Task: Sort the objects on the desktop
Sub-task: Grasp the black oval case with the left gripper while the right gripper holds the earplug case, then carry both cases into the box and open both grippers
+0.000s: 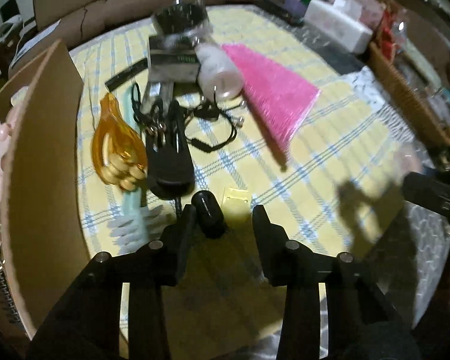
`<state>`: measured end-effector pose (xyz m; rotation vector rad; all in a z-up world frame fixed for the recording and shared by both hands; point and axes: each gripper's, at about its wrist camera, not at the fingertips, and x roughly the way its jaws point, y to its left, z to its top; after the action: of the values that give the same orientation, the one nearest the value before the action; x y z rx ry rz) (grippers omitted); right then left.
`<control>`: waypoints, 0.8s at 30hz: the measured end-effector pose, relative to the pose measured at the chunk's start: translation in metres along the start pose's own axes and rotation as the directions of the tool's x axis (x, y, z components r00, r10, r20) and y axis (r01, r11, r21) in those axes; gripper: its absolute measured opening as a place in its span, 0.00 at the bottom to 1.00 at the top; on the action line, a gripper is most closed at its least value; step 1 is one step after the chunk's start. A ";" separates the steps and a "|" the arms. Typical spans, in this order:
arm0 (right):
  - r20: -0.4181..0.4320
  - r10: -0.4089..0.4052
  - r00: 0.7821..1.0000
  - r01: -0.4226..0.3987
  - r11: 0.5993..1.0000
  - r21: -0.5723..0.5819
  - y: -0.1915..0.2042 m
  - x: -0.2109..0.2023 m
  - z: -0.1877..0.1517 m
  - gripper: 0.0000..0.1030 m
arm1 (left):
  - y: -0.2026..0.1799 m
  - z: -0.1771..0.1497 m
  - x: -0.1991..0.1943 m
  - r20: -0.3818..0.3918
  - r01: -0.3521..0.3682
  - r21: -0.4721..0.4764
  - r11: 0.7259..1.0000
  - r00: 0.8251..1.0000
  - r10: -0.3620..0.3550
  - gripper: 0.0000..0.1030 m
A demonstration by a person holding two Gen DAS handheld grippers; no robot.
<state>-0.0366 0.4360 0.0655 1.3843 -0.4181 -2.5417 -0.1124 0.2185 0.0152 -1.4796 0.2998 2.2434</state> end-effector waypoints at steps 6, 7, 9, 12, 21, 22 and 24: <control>-0.010 0.019 1.000 -0.019 1.000 -0.013 0.005 0.005 -0.001 0.33 | -0.004 0.006 0.019 -0.025 -0.023 0.004 1.000 0.999 0.023 0.28; -0.012 0.022 1.000 -0.022 1.000 -0.017 0.006 0.006 -0.001 0.33 | -0.003 0.007 0.020 -0.020 -0.014 -0.001 1.000 1.000 0.014 0.25; -0.014 0.025 1.000 -0.025 0.999 -0.023 0.008 0.007 -0.001 0.33 | 0.000 0.008 0.018 -0.011 -0.005 -0.002 1.000 1.000 0.005 0.19; -0.018 0.027 0.999 -0.027 0.999 -0.031 0.011 0.008 -0.001 0.33 | 0.008 0.007 0.007 0.006 0.032 -0.013 0.999 0.999 -0.032 0.17; -0.002 0.084 0.996 -0.084 0.995 -0.062 0.030 0.004 0.004 0.33 | 0.055 0.005 -0.093 0.145 0.278 -0.070 0.958 0.953 -0.266 0.17; 0.002 0.098 0.995 -0.098 0.992 -0.078 0.038 0.003 0.005 0.33 | 0.063 0.003 -0.106 0.161 0.288 -0.069 0.955 0.948 -0.275 0.17; 0.010 0.124 0.992 -0.123 0.987 -0.103 0.052 0.001 0.006 0.33 | 0.083 -0.002 -0.129 0.189 0.301 -0.070 0.951 0.940 -0.283 0.17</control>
<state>-0.0393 0.3878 0.0862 1.2621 -0.3598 -2.4400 -0.1063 0.1135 0.1273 -1.2645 -0.0840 2.1508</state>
